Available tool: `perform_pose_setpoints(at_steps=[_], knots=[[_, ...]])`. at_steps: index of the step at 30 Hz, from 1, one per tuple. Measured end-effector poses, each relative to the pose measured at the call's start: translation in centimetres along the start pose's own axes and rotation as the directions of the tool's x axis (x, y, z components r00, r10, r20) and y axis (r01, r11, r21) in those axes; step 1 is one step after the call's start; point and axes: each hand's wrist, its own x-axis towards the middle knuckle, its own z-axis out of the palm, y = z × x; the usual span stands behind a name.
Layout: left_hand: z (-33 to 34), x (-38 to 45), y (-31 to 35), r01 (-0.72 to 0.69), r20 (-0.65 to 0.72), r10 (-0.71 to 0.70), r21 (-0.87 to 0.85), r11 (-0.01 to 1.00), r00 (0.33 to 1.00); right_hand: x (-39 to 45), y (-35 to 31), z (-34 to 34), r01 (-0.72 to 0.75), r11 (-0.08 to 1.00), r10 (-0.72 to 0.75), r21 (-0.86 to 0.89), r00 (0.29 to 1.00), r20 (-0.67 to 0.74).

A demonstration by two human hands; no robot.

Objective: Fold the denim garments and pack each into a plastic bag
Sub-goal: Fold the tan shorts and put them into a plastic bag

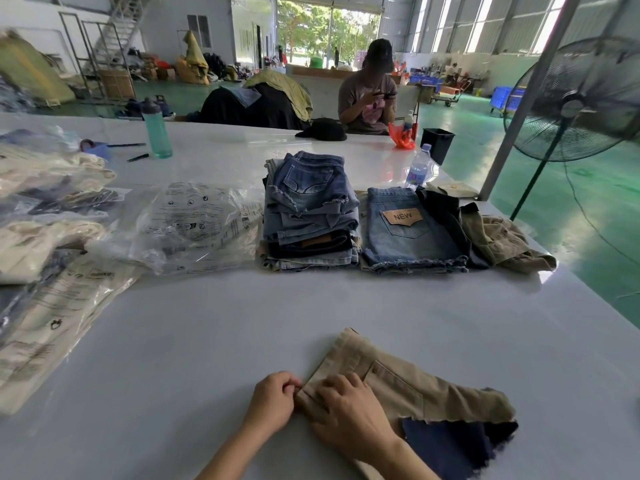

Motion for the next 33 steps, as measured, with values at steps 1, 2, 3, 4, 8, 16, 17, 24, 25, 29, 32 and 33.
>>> perform_pose_setpoints(at_steps=[1,2,3,4,8,16,17,24,25,29,32,33], knots=[[-0.2,0.0,-0.2,0.004,0.019,-0.004,-0.024,1.0,1.0,-0.2,-0.4,0.1,0.012,1.0,-0.013,-0.021,0.998,-0.061],[-0.4,0.0,-0.3,0.008,0.033,-0.006,-0.042,0.999,0.999,-0.2,-0.7,0.2,0.011,1.0,-0.013,-0.019,0.993,-0.116],[-0.5,0.0,-0.4,0.009,0.044,-0.006,-0.058,0.998,0.999,0.0,-0.7,0.3,0.013,1.0,-0.01,0.016,0.991,-0.133],[-0.6,0.0,-0.4,0.007,0.047,-0.004,-0.071,0.997,0.999,0.2,-0.5,0.1,-0.003,0.997,0.012,0.074,0.993,-0.121],[-0.7,-0.2,0.0,0.008,0.057,-0.005,-0.045,0.999,0.998,0.7,1.4,-1.6,-0.223,0.897,0.308,0.381,0.934,-0.18],[-1.2,0.4,0.1,0.02,0.123,-0.028,0.062,0.998,0.992,-0.6,-3.0,1.0,-0.066,0.997,0.056,-0.036,0.968,-0.247],[-1.2,0.5,0.1,0.024,0.128,-0.031,0.056,0.998,0.991,-0.8,-3.1,1.7,-0.03,0.999,0.022,-0.029,0.975,-0.221],[0.4,-0.8,0.8,-0.156,0.029,0.155,0.053,0.986,0.987,2.1,0.2,0.4,-0.176,0.933,0.236,0.315,0.958,-0.162],[0.8,-1.1,0.7,-0.189,0.026,0.187,0.059,0.98,0.982,2.6,0.6,0.6,-0.168,0.954,0.2,0.249,0.974,-0.109],[1.4,-1.0,0.7,-0.198,0.001,0.199,0.091,0.976,0.98,2.7,5.1,2.4,0.033,0.999,-0.036,0.035,0.996,0.083],[1.2,-0.8,1.2,-0.19,0.012,0.19,0.115,0.975,0.982,1.7,10.4,1.7,-0.06,0.998,0.061,-0.028,0.996,0.058],[1.2,-0.8,1.4,-0.192,0.017,0.191,0.123,0.974,0.981,1.2,12.1,1.4,-0.182,0.983,0.184,-0.039,0.981,0.067]])
